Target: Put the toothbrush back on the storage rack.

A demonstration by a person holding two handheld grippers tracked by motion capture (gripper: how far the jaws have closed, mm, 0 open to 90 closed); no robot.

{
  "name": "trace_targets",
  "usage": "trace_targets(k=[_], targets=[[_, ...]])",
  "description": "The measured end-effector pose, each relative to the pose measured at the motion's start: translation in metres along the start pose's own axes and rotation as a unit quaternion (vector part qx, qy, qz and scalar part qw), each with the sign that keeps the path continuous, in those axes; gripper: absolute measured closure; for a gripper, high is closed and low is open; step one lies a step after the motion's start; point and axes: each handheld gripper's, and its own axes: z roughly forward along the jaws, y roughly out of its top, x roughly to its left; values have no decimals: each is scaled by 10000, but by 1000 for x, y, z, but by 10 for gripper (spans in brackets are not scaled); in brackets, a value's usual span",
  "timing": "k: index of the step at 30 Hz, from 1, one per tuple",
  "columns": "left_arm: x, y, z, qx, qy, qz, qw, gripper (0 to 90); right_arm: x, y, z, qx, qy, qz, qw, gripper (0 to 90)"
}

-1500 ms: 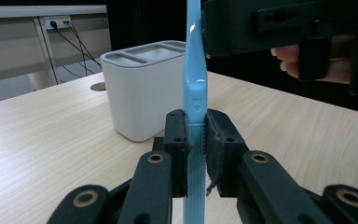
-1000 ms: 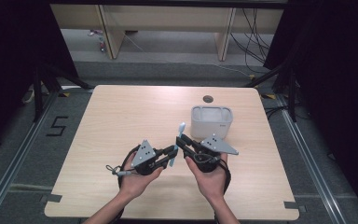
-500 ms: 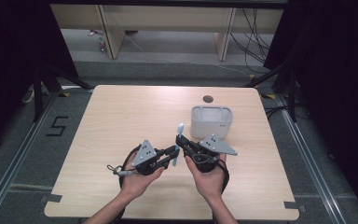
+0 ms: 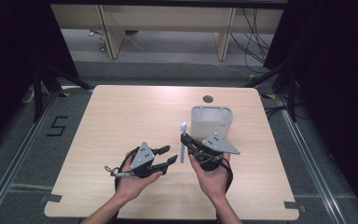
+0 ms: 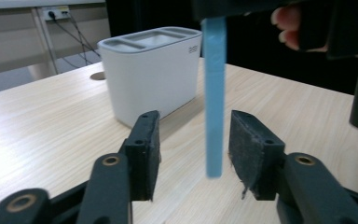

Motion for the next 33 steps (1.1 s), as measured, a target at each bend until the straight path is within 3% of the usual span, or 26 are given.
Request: trace_targets(k=[2,7,8,10,14,23,24,25,31,33], targets=[[4,-2,-6,80,118,10,9999,485,-3,1,-1,11,-36,-134,9999,861],[14,-7,-16,128,281,-15,9995,434,-6,3,-4,-31,-95,-46,9999,861],[15,-9,-17,112,312,-20,9994,429,-7,3,-4,-55,-164,-139,9998,860],[18,-11,-21,92,359,-69,9993,420,-7,4,-5,-26,-121,-43,9999,861],[24,-17,-29,87,506,-149,9986,412,-11,4,-6,-77,-170,-129,9997,861],[37,-29,-47,-32,823,-309,9961,406,-16,8,-13,-125,-284,-116,9994,861],[39,-31,-49,-88,841,-303,9960,405,-16,8,-14,-106,-300,-30,9995,861],[40,-32,-51,-46,891,-291,9956,405,-17,9,-14,-132,-355,-124,9992,861],[50,-40,-60,-200,1074,-238,9937,400,-22,11,-19,-134,-397,-80,9991,861],[50,-43,-61,-277,1095,-352,9930,397,-22,11,-19,-147,-385,-19,9991,861]])
